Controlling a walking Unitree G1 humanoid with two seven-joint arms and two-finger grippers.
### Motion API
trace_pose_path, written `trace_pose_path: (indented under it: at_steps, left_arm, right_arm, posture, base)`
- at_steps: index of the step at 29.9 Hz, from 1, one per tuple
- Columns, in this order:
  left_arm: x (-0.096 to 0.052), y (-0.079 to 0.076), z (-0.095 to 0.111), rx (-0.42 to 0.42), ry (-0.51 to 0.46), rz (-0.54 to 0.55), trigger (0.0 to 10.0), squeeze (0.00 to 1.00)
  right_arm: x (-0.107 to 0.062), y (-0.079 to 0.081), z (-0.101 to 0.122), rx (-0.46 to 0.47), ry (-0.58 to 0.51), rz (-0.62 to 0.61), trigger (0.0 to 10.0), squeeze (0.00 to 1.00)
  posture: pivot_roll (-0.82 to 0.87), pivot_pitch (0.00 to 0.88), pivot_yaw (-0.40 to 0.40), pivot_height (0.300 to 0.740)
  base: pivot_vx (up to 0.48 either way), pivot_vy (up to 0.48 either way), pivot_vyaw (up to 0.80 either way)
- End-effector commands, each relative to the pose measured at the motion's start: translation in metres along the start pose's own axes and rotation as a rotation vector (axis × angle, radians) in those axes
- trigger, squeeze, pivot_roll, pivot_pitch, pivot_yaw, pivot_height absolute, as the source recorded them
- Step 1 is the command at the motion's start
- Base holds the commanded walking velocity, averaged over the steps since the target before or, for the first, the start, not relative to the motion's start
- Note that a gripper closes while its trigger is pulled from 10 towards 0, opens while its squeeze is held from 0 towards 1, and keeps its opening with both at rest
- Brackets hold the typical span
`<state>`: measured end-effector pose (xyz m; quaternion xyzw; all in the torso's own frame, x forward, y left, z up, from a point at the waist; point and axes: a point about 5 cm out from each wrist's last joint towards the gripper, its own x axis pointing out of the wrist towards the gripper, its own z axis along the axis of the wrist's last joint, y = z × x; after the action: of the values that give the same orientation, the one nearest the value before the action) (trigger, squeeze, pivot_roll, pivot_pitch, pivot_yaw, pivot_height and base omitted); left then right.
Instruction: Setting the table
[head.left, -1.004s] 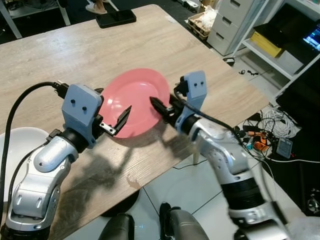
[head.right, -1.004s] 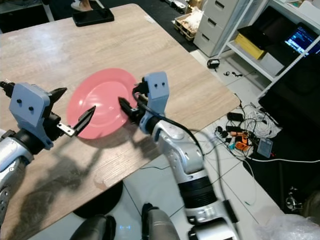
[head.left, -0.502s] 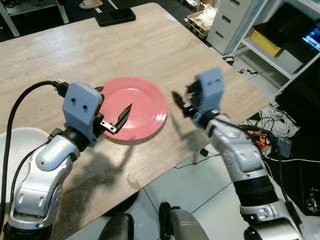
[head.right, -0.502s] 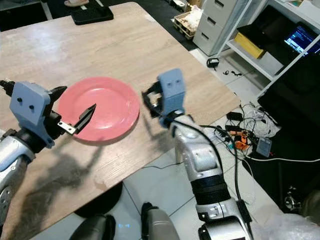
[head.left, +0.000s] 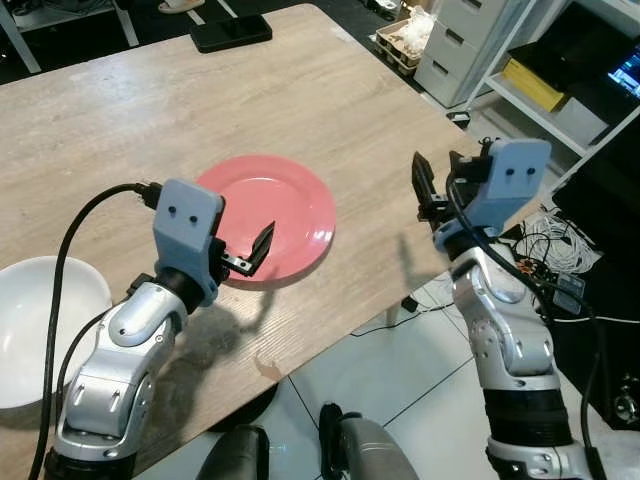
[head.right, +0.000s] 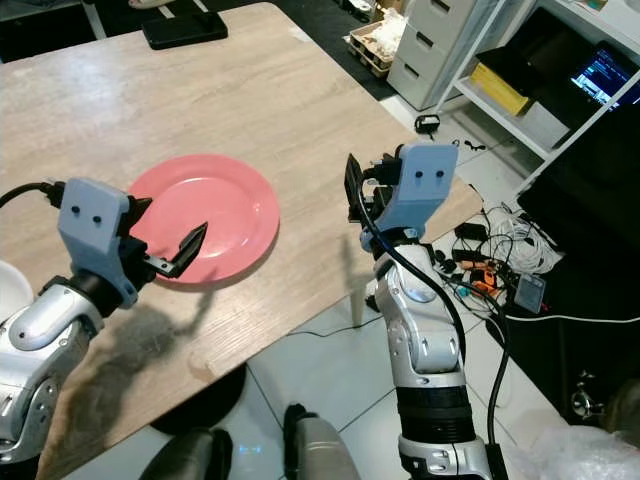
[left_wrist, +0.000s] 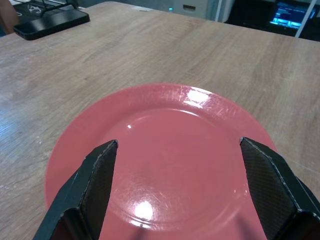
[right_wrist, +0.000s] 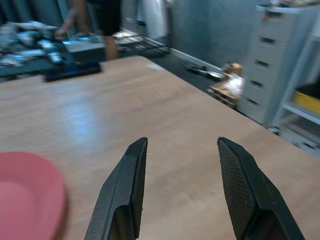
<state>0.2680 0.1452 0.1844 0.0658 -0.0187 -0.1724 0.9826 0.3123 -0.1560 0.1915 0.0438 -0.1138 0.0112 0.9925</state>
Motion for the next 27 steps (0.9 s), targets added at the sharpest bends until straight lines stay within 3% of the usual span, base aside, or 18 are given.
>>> trace_pose_path:
  at_steps: [1, 9, 16, 21, 27]
  left_arm:
    - [0.002, -0.001, -0.003, -0.001, 0.011, 0.004, 10.0, 0.00]
    - [0.006, 0.002, -0.001, -0.016, 0.007, 0.028, 10.0, 0.00]
    - [0.007, 0.004, -0.007, -0.075, 0.031, 0.109, 10.0, 0.00]
    - [0.008, 0.003, -0.006, -0.092, 0.024, 0.106, 10.0, 0.00]
    - [0.007, 0.002, -0.004, -0.097, 0.013, 0.094, 10.0, 0.00]
  right_arm:
    - [-0.002, -0.009, -0.006, -0.003, 0.018, -0.047, 10.0, 0.00]
    - [0.001, -0.012, -0.005, -0.003, 0.015, -0.060, 10.0, 0.00]
    - [0.000, -0.003, -0.009, -0.005, 0.027, -0.029, 10.0, 0.00]
    - [0.001, -0.002, -0.010, -0.009, 0.027, -0.022, 10.0, 0.00]
    - [0.002, -0.001, -0.011, -0.010, 0.030, -0.016, 10.0, 0.00]
  posture:
    - [-0.05, 0.092, 0.013, 0.740]
    - [-0.05, 0.087, 0.009, 0.740]
    - [-0.05, 0.080, 0.003, 0.740]
    - [-0.05, 0.079, 0.004, 0.740]
    - [-0.05, 0.077, 0.002, 0.740]
  base:
    - [0.000, 0.000, 0.00]
    - [0.000, 0.000, 0.00]
    - [0.000, 0.000, 0.00]
    - [0.000, 0.000, 0.00]
    - [-0.283, 0.000, 0.00]
